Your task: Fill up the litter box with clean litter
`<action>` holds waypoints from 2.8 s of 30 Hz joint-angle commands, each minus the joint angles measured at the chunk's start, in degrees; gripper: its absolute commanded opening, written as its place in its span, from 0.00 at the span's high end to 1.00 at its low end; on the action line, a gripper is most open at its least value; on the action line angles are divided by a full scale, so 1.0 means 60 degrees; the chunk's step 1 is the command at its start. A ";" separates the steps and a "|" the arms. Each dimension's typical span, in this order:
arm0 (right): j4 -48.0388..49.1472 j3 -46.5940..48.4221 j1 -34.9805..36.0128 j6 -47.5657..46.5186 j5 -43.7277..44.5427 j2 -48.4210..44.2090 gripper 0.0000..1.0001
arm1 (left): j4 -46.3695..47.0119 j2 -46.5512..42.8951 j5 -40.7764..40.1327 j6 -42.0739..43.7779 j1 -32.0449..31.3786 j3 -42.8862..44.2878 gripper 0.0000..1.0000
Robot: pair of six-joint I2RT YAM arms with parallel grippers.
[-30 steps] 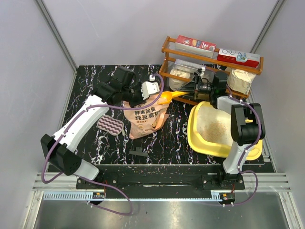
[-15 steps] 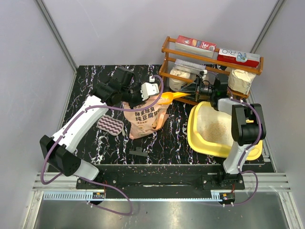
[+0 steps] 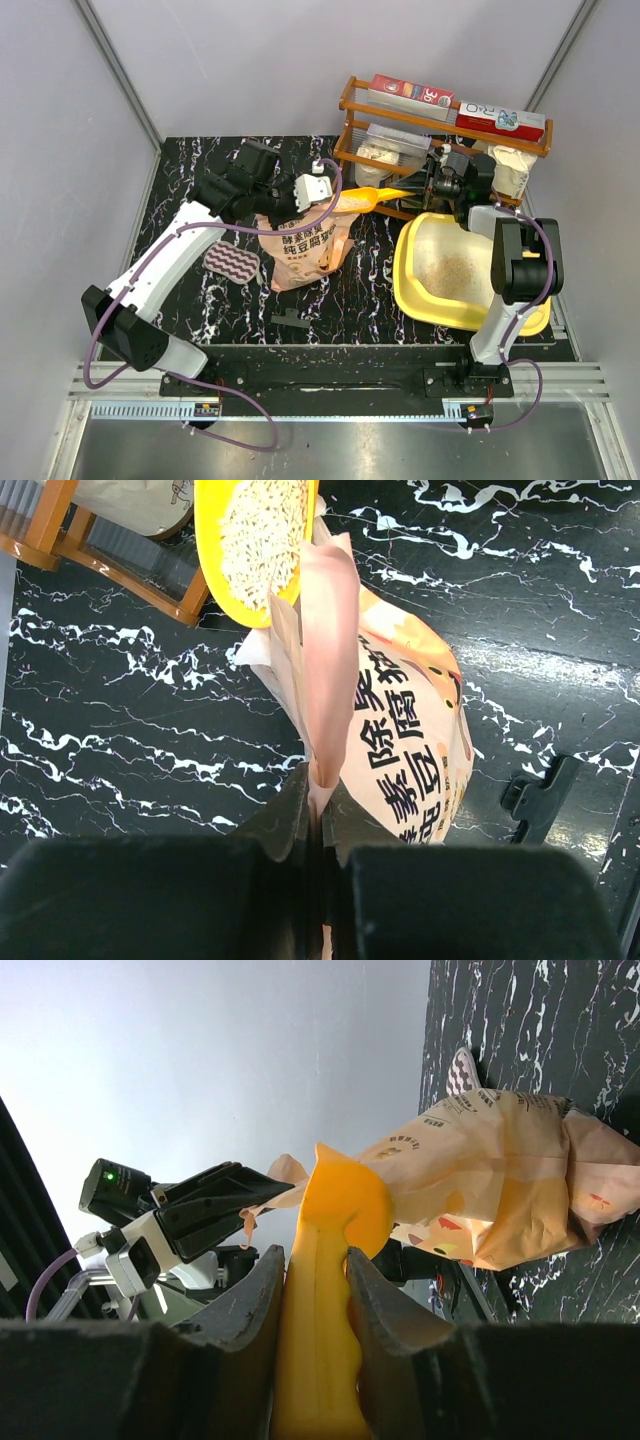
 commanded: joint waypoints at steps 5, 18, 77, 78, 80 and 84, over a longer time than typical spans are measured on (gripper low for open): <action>0.0759 0.0005 -0.0230 0.0362 -0.0225 -0.0617 1.00 | 0.0866 -0.1013 0.0121 0.0223 0.0157 0.0295 1.00; 0.0262 -0.0770 -0.1430 0.0334 -0.0576 -0.2301 1.00 | 0.1217 -0.0822 0.0677 -0.0011 0.0186 0.0163 1.00; -1.5619 -0.0537 -0.9239 -1.3540 0.2118 -0.6490 1.00 | 0.3400 -0.0588 0.2772 -0.1242 -0.0649 -0.1009 1.00; -1.5604 -0.0523 -0.9166 -1.3539 0.2220 -0.6579 1.00 | 0.3400 -0.0544 0.2773 -0.1242 -0.0663 -0.0994 1.00; -1.5705 -0.0450 -0.9107 -1.3524 0.2338 -0.6667 1.00 | 0.3400 -0.0500 0.2860 -0.1271 -0.0649 -0.0950 1.00; -1.5911 -0.0376 -0.9049 -1.3554 0.2499 -0.6653 1.00 | 0.3414 -0.0412 0.2934 -0.1316 -0.0663 -0.0892 1.00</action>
